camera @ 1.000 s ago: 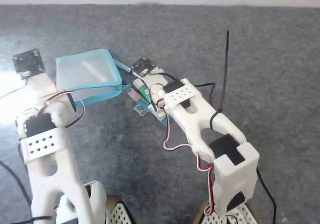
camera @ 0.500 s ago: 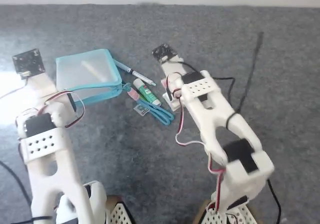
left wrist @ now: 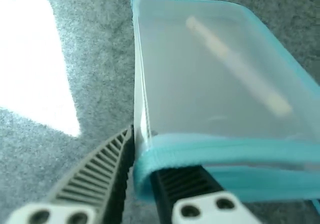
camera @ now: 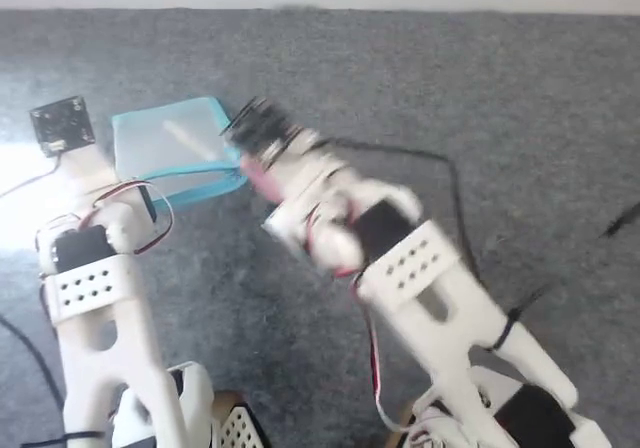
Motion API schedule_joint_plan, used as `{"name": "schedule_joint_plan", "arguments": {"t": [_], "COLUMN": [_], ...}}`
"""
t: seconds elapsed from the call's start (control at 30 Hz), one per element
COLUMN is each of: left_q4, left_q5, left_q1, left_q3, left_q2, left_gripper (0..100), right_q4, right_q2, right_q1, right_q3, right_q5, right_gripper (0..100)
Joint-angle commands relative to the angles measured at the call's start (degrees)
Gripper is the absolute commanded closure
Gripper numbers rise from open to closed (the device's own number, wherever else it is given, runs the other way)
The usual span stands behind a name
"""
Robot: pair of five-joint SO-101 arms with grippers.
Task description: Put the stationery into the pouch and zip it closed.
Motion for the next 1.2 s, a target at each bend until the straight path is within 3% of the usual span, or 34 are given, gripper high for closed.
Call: {"name": "schedule_joint_plan", "arguments": {"t": [0.0, 0.3, 1.03, 1.17], "left_q4": [-0.97, -1.05, -5.45, -5.45], "left_q5": [-0.53, -2.29, -4.75, -4.57], "left_q1": [1.67, 9.49, 12.4, 16.0], "left_q3": [-0.4, -0.48, 5.49, 5.76], "left_q2": [-0.97, -0.97, -0.97, -0.97], "left_gripper": [99, 99, 99, 99], "right_q4": [-5.14, 2.33, 5.49, 5.76], "right_q2": [-0.66, 6.29, 6.99, 6.99], "right_q1": [-2.07, -2.24, -3.74, -3.56], "right_q3": [1.58, -2.64, -7.74, -8.09], "right_q5": [-3.6, -6.07, -8.62, -10.46], "right_gripper": [99.1, 99.1, 99.1, 99.1]}}
